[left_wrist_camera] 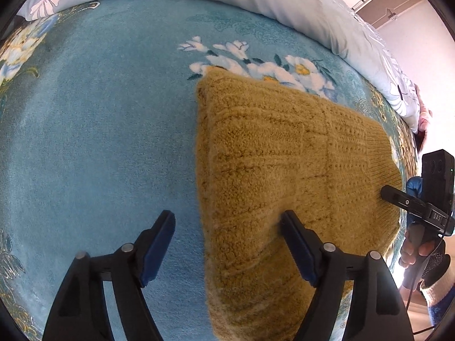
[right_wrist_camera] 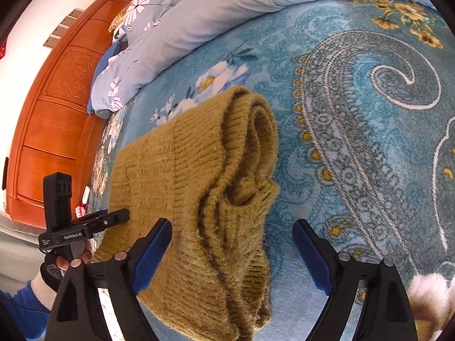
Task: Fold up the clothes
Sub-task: 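Regrasp the folded vest with both grippers and lift it off the blanket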
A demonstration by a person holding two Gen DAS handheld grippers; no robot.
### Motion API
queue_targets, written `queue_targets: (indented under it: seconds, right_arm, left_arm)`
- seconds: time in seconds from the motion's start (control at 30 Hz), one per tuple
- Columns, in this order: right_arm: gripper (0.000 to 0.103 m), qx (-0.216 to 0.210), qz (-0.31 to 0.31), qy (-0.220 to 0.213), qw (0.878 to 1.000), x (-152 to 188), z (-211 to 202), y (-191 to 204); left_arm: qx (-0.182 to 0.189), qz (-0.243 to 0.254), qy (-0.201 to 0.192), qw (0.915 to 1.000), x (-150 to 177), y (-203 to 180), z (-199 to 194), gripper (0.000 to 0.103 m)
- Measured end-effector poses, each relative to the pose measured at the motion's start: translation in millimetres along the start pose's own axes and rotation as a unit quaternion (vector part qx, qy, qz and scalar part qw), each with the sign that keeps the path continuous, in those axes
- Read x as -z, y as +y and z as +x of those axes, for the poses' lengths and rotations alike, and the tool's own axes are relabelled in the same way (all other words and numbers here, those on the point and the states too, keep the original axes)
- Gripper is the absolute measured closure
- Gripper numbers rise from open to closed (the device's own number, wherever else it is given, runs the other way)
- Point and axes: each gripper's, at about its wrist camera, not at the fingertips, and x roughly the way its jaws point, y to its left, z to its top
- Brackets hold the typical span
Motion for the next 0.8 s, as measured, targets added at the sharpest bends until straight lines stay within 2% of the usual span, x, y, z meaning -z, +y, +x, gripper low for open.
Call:
queue_targets:
  seconds: [0.1,0.37,0.67,0.73,0.8]
  right_arm:
    - [0.009,-0.002,-0.001,-0.004,1.0,0,2,3]
    - [0.008,-0.019,-0.002,-0.004,1.0,-1,9,13]
    - [0.008,-0.018,-0.015,0.002,1.0,-1,21,25]
    - [0.01,-0.015,-0.015,0.001,1.0,-1,22,25]
    - [0.016,-0.013,-0.014,-0.001,1.0,-2,22,25]
  left_arm:
    - [0.012,0.0,0.003,0.9999,-2,0,3,0.023]
    - [0.074,-0.015,0.029,0.9967,-6,-1,17,0.023]
    - [0.084,0.001,0.041,0.9956,-8,-4,21,0.021]
    - [0.087,-0.003,0.041,0.9954,-7,-2,22,0.021]
    - [0.089,-0.005,0.042,0.9951,-8,-2,22,0.02]
